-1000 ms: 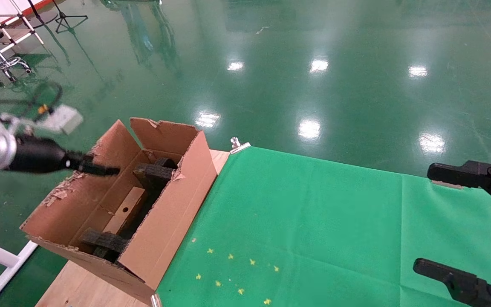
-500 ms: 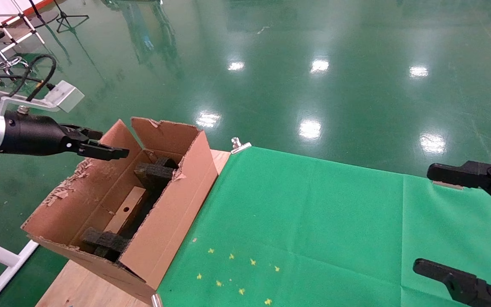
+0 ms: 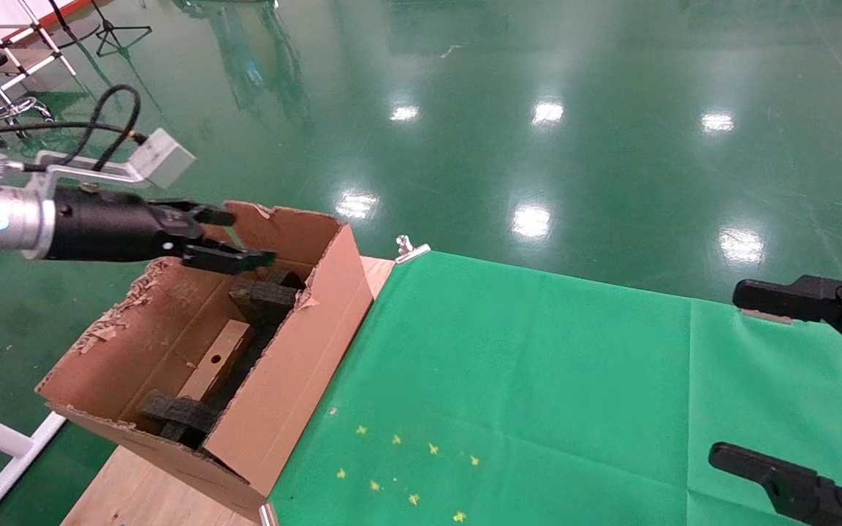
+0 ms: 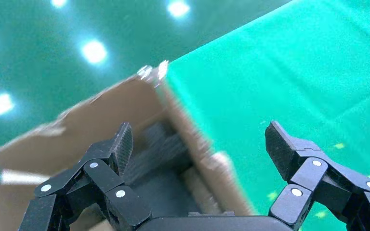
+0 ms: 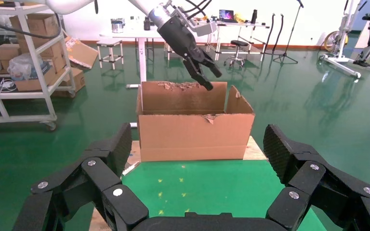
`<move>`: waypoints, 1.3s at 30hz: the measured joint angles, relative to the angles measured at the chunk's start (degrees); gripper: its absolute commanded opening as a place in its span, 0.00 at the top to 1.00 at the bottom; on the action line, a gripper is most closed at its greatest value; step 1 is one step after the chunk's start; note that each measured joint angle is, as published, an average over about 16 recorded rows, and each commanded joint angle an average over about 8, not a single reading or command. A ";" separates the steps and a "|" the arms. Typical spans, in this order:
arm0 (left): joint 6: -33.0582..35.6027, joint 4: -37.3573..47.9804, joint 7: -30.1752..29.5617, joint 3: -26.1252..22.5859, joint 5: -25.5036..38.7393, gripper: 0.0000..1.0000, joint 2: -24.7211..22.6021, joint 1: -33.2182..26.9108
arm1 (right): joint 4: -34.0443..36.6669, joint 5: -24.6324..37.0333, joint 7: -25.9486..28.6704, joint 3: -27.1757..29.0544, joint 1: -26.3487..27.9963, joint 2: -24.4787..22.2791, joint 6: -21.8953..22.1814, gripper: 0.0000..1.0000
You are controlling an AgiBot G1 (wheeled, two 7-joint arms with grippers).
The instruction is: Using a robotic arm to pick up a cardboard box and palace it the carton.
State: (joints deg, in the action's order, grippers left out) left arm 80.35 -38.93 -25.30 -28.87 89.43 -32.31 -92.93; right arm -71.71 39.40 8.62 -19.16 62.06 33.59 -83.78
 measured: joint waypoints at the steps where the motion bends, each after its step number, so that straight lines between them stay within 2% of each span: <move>1: 0.11 -0.72 0.30 0.27 -0.99 0.00 -0.06 0.65 | 0.00 0.00 0.00 0.00 0.00 0.00 0.00 0.00; 39: 4.38 -28.36 11.91 10.52 -38.94 0.00 -2.22 25.67 | 0.00 -0.01 -0.01 -0.02 0.00 -0.01 0.01 0.00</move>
State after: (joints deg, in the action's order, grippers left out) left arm 84.72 -67.29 -13.39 -18.35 50.49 -34.53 -67.25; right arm -71.71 39.39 8.61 -19.17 62.07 33.58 -83.78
